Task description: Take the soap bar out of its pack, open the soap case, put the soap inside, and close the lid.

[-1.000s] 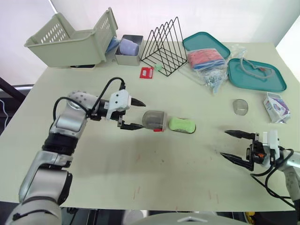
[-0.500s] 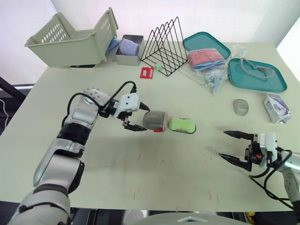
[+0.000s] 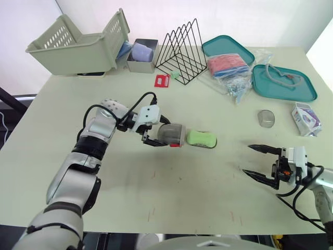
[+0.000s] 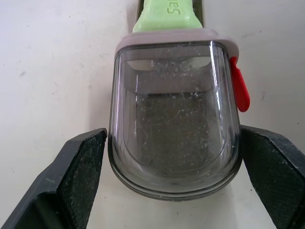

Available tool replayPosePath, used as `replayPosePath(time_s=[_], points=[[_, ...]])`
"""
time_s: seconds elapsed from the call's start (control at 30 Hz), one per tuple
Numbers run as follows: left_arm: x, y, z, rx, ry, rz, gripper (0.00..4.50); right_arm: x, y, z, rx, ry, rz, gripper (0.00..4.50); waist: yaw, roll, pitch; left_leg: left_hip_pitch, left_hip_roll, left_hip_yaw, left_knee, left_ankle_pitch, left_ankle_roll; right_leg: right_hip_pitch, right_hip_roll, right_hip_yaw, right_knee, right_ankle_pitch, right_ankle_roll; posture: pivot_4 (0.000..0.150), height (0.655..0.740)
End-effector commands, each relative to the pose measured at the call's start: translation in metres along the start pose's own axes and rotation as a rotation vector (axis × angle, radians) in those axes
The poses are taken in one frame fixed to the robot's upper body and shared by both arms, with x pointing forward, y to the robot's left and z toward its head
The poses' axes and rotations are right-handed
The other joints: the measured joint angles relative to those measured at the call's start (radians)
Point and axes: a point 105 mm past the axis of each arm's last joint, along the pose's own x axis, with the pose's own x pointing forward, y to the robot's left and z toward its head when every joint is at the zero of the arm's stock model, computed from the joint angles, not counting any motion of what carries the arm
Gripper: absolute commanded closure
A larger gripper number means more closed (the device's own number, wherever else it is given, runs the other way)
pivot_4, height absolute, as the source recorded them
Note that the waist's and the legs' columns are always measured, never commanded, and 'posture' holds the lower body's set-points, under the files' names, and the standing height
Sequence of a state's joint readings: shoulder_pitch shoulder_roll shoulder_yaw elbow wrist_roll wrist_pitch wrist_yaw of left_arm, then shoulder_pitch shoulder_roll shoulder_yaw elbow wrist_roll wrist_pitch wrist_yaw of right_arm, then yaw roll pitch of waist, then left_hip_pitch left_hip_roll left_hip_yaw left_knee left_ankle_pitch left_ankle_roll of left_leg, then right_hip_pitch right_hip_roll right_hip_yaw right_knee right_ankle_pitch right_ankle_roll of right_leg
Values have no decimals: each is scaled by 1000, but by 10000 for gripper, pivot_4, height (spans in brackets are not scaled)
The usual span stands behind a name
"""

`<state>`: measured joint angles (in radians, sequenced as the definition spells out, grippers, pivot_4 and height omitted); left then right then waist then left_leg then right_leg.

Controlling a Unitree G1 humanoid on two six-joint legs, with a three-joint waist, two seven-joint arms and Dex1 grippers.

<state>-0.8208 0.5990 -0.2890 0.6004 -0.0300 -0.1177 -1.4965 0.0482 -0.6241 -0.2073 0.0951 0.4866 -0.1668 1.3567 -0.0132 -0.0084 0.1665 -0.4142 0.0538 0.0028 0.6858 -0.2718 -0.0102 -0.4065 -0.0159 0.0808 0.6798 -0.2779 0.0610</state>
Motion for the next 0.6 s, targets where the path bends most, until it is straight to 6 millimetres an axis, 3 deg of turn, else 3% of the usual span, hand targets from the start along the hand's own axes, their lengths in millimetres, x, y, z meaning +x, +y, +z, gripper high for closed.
replayPosePath(time_s=[0.03, 0.43, 0.53, 0.6], points=[[-2, 5, 7, 50, -5, 11, 0, -1, -2, 6, -32, 0, 8, 926, 0, 0, 0, 0, 0, 0, 0, 0, 0, 0, 0, 0, 0, 0, 0, 1500, 7400], [4, 6, 7, 45, -10, -3, 0, -2, -1, 6, -30, 7, 2, 926, 0, 0, 0, 0, 0, 0, 0, 0, 0, 0, 0, 0, 0, 0, 0, 1500, 7400], [3, 6, 7, 49, -13, -8, 9113, -2, -1, 7, -31, 8, 2, 0, 0, 0, 0, 0, 0, 0, 0, 0, 0, 0, 0, 0, 0, 0, 0, 1500, 7400], [4, 8, 9, 57, -19, 2, 9832, -1, -1, 7, -33, 9, 4, 0, 0, 0, 0, 0, 0, 0, 0, 0, 0, 0, 0, 0, 0, 0, 0, 1500, 7400]])
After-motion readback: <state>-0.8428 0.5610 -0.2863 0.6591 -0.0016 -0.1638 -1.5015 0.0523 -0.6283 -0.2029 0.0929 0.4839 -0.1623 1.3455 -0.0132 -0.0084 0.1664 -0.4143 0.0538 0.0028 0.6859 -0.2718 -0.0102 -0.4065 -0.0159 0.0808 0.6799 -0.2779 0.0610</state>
